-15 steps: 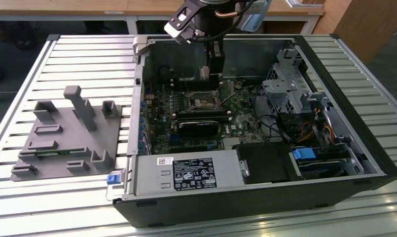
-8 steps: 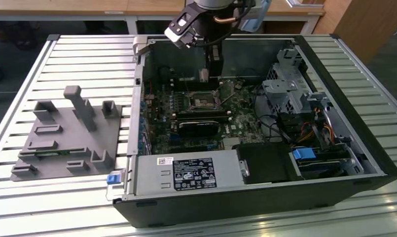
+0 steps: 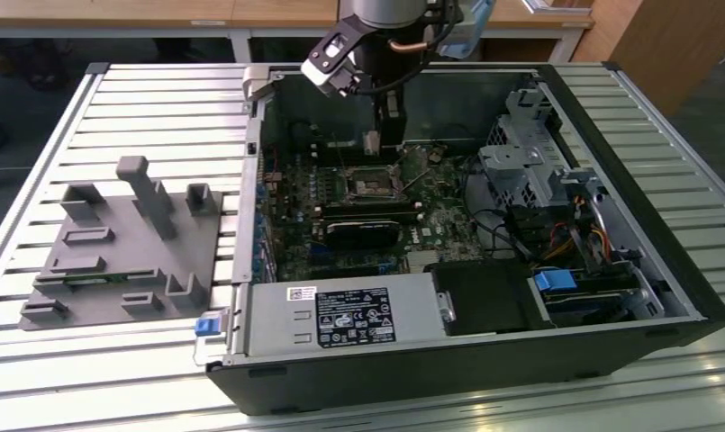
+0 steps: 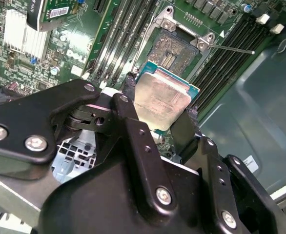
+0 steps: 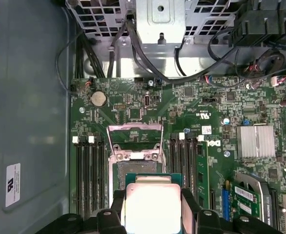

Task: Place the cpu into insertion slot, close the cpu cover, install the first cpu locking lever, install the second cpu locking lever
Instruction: 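Place the cpu into insertion slot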

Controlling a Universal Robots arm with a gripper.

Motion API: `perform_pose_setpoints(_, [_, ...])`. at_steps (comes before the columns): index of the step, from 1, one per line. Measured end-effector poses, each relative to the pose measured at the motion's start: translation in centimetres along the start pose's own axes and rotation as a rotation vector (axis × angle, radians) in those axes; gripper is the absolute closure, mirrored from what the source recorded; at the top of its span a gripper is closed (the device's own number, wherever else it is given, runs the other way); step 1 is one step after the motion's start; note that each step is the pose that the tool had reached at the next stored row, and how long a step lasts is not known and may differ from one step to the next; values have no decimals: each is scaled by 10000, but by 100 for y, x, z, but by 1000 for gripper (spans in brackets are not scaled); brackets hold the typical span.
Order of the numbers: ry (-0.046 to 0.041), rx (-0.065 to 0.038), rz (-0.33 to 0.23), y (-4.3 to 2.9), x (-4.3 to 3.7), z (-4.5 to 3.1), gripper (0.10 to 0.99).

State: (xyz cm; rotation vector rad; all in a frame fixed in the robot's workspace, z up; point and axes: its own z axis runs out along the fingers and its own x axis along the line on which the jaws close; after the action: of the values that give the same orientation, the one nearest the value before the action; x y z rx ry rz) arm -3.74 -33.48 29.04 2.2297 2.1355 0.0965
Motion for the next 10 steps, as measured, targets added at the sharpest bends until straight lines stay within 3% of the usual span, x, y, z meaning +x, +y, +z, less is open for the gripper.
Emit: perform_pose_setpoints(10, [0,0,1,-1,0,8,549])
